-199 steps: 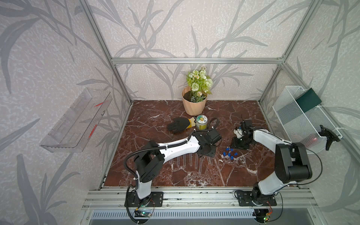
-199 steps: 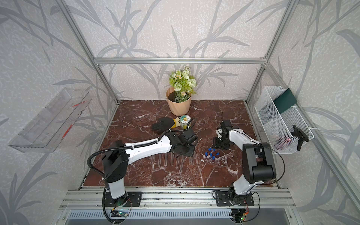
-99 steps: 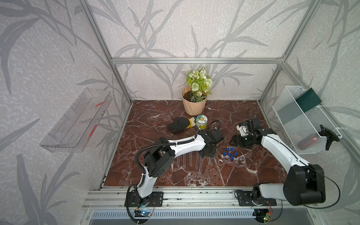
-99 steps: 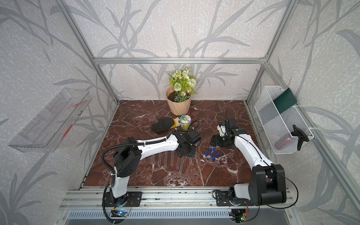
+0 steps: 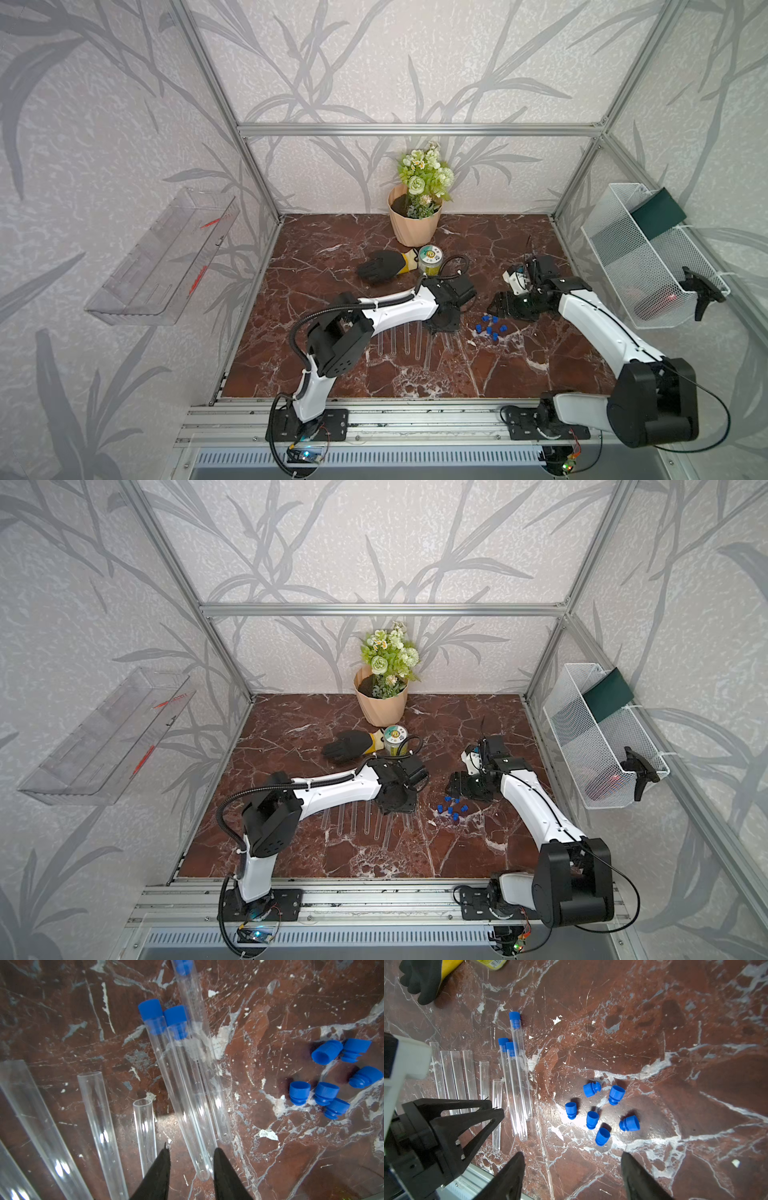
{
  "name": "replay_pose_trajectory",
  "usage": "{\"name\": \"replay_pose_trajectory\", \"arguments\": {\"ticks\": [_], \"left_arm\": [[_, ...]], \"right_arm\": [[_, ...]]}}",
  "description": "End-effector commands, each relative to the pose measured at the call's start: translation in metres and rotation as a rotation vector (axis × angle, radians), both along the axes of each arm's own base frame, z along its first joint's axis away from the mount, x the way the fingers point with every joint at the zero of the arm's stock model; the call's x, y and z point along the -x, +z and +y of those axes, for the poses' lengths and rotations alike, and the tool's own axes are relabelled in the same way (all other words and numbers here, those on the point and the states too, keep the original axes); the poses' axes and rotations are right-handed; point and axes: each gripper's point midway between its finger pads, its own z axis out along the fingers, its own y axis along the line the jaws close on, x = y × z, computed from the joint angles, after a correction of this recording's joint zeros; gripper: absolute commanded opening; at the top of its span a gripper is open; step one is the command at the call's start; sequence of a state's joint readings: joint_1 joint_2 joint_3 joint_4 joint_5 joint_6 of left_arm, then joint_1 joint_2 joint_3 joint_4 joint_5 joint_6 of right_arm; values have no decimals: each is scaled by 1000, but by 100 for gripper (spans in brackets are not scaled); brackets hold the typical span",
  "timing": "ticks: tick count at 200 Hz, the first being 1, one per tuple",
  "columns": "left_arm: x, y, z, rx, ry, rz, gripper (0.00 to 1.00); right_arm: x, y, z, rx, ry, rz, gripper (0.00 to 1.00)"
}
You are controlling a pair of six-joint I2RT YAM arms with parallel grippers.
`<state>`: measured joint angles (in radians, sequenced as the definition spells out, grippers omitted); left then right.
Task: Remove stoppers from test tubes
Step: Pick up the test tube at the center of the board.
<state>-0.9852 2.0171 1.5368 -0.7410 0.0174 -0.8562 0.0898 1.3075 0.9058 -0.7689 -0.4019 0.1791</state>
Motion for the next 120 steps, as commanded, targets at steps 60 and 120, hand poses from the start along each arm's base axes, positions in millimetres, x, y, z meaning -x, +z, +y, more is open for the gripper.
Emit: {"name": "replay_pose_trajectory", "arguments": {"ticks": [60,120], "left_arm": [[-5,-21,10,-57,80,10,35],[-7,-26,11,-60,89,20,35]], "right_arm": [[-1,10,6,-23,35,-8,87],[-3,10,6,-18,39,-9,88]]}}
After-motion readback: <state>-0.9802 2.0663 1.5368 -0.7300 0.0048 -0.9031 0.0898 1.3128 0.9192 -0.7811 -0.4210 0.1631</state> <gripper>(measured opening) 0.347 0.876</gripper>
